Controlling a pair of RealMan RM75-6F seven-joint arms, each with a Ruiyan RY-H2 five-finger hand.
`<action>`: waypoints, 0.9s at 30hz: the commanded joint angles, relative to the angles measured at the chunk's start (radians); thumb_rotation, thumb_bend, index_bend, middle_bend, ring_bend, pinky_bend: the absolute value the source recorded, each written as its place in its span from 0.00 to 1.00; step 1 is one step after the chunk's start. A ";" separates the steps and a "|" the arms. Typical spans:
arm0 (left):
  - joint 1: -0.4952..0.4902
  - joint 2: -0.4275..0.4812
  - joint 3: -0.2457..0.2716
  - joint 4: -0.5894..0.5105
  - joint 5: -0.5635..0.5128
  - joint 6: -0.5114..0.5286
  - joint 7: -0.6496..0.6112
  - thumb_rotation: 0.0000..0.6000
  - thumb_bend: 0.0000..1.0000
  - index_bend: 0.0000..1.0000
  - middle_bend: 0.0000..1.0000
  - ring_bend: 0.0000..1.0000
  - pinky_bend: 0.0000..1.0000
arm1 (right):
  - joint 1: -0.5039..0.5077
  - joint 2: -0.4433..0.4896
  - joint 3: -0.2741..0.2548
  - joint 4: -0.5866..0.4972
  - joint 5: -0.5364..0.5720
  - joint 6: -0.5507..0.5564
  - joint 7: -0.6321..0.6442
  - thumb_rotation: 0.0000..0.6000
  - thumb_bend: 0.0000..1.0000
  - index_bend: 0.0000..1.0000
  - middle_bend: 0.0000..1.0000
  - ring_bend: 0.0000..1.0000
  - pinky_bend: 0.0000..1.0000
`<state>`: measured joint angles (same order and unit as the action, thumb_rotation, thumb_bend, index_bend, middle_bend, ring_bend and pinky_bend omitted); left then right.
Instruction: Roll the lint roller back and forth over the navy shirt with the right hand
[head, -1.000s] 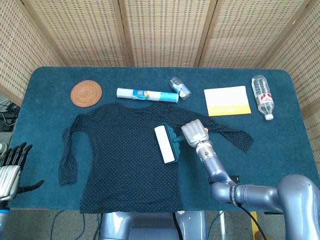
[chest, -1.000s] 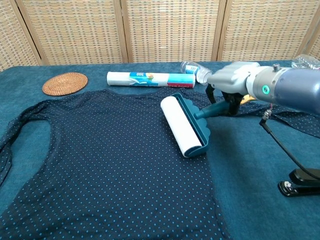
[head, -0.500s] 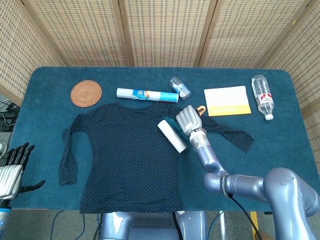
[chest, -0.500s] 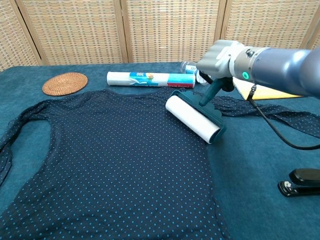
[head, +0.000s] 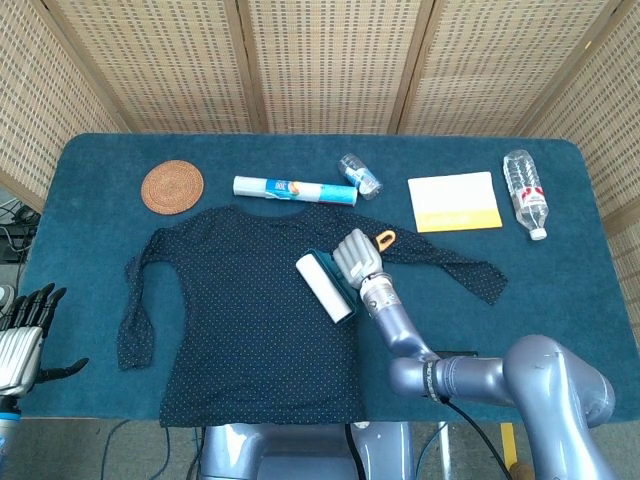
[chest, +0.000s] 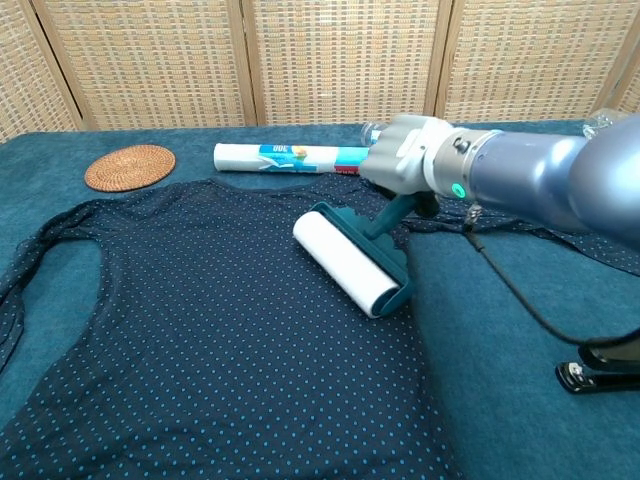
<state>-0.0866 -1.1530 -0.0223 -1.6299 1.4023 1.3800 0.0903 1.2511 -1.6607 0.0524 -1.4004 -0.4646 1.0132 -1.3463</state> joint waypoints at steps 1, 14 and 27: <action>0.001 0.000 0.001 -0.001 0.002 0.002 0.000 1.00 0.00 0.00 0.00 0.00 0.00 | 0.016 -0.019 -0.006 -0.068 -0.011 0.057 -0.042 1.00 0.78 0.73 1.00 1.00 1.00; 0.000 -0.003 0.004 0.000 0.005 0.004 0.006 1.00 0.00 0.00 0.00 0.00 0.00 | 0.078 -0.112 -0.021 -0.255 -0.081 0.160 -0.177 1.00 0.78 0.73 1.00 1.00 1.00; -0.001 -0.003 0.006 0.006 0.003 0.002 0.001 1.00 0.00 0.00 0.00 0.00 0.00 | 0.100 -0.149 -0.044 -0.276 -0.105 0.202 -0.237 1.00 0.78 0.73 1.00 1.00 1.00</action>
<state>-0.0874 -1.1560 -0.0167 -1.6240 1.4053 1.3822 0.0908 1.3525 -1.8134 0.0138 -1.6834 -0.5656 1.2113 -1.5805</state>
